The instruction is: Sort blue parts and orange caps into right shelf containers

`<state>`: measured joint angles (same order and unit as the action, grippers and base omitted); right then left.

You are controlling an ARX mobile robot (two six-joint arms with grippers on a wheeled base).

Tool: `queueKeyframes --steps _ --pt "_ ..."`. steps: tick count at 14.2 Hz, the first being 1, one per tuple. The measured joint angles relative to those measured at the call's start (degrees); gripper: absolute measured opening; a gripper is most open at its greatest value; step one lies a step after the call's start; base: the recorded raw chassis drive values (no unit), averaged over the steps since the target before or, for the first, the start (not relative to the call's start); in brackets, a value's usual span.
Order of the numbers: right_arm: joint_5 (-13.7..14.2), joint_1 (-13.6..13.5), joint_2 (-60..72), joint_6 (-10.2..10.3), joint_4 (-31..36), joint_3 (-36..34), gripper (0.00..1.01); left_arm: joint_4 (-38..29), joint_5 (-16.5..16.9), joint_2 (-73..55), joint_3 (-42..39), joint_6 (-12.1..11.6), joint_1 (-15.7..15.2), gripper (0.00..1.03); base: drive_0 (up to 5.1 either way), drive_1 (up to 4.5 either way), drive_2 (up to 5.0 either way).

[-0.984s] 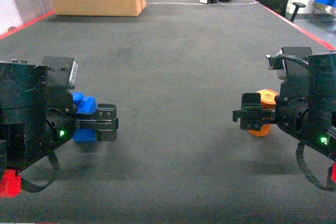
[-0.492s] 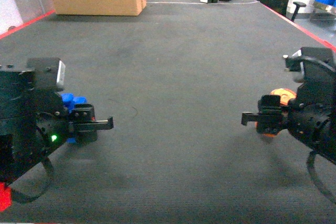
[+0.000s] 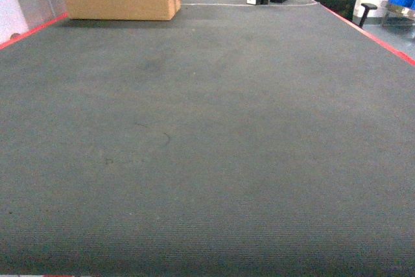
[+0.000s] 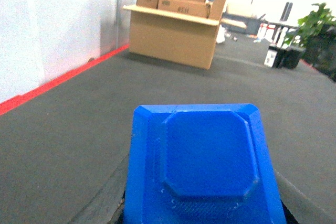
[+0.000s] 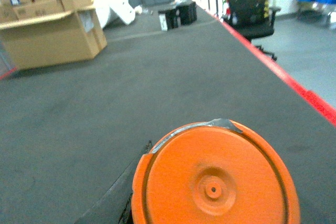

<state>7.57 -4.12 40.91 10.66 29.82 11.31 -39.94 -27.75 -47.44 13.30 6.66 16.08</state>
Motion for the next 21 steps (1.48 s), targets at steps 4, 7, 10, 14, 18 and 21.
queueKeyframes --steps 4,7,10,14,18,21 --pt "7.2 -1.9 -12.7 -2.4 -4.5 -0.1 0.43 4.5 -0.8 9.4 1.0 -1.4 0.6 0.42 0.0 0.00 0.0" --pt "-3.6 3.6 -14.8 -6.8 -15.3 0.6 0.43 20.0 11.9 13.2 2.4 -4.4 -3.7 0.42 0.0 0.00 0.0" --pt "-7.7 4.1 -18.2 -9.2 -16.3 -2.1 0.43 22.3 18.3 17.8 -1.5 -5.6 -6.9 0.42 0.0 0.00 0.0" --pt "-7.6 4.1 -24.3 -9.9 -17.9 -6.8 0.43 24.1 26.7 25.6 -7.5 -5.6 -16.5 0.42 0.0 0.00 0.0" --pt "-7.6 4.1 -27.9 -10.1 -20.0 -8.4 0.43 26.4 27.7 30.0 -9.9 -5.7 -16.0 0.42 0.0 0.00 0.0" --pt "-7.6 4.1 -30.9 -10.1 -19.8 -10.6 0.43 28.5 27.8 33.4 -10.9 -5.7 -16.0 0.42 0.0 0.00 0.0"
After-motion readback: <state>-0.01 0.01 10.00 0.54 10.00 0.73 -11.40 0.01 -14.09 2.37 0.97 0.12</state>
